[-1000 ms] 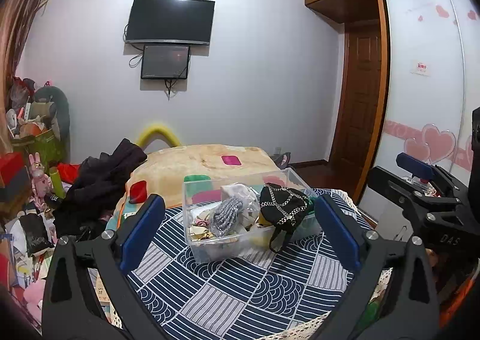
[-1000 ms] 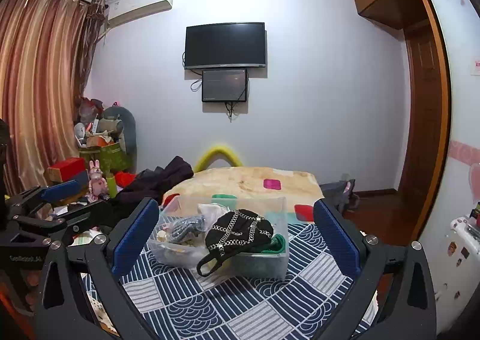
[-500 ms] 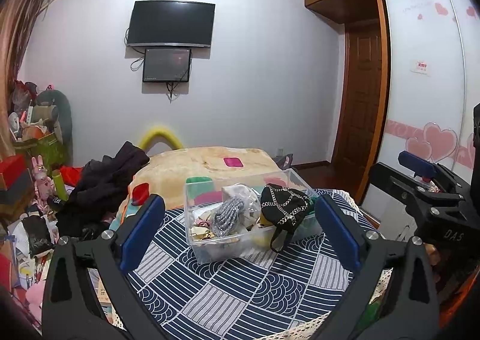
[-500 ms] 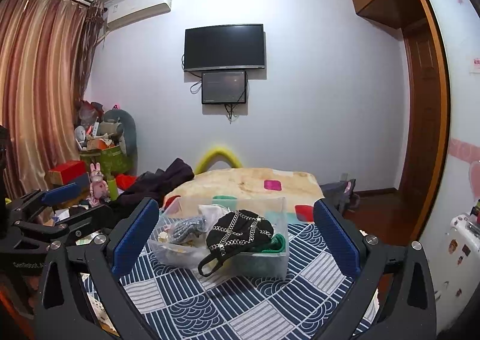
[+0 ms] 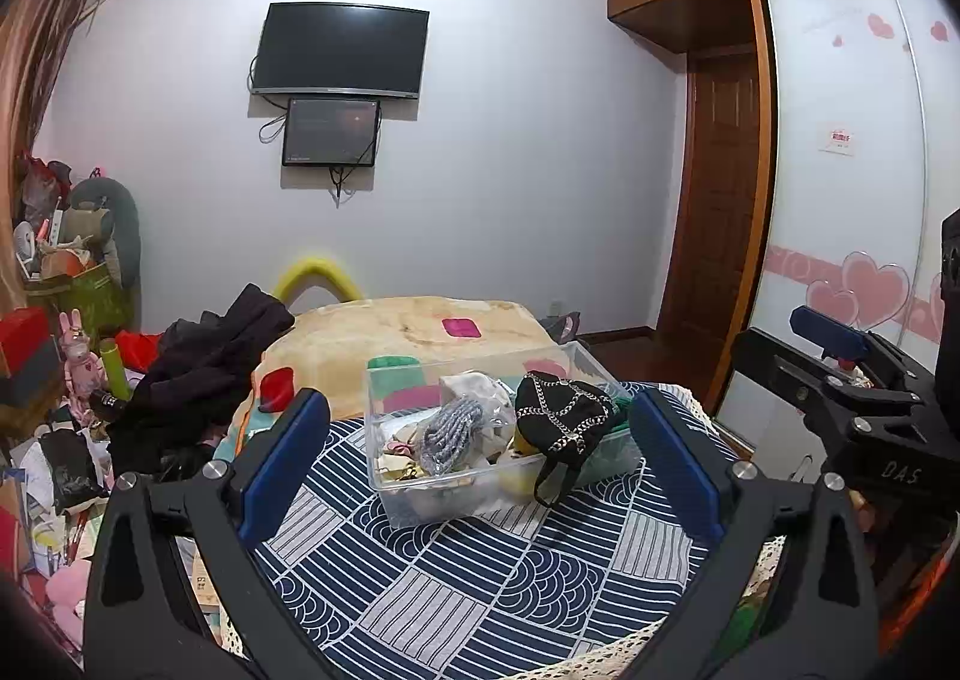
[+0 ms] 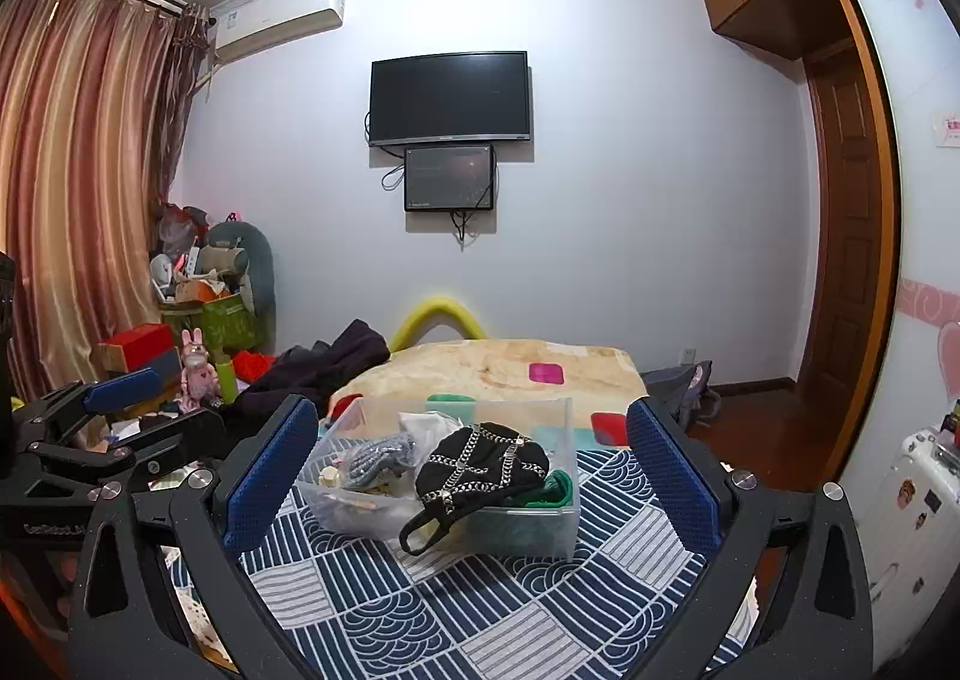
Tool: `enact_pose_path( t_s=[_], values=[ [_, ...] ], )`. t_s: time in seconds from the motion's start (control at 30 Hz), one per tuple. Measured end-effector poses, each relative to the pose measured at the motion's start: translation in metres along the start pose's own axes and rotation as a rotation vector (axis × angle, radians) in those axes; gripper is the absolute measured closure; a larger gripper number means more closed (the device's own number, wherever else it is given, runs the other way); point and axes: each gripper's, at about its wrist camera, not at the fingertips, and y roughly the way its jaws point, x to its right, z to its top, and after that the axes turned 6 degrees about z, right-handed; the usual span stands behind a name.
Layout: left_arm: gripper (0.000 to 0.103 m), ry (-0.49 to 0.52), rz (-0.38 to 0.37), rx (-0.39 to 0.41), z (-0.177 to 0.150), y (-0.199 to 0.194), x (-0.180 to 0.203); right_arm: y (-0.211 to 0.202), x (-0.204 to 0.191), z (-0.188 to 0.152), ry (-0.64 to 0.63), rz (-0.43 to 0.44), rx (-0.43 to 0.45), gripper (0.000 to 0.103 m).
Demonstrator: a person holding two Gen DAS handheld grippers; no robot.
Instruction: Organize soft objects
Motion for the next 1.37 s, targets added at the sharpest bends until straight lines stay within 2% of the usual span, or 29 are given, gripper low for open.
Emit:
enact_pose_path(
  t_s=[1.37],
  values=[
    [0.002, 0.017, -0.006, 0.026, -0.0029, -0.0052, 0.0093, -0.0008, -0.002, 0.003, 0.003, -0.003, -0.001, 0.0]
  ],
)
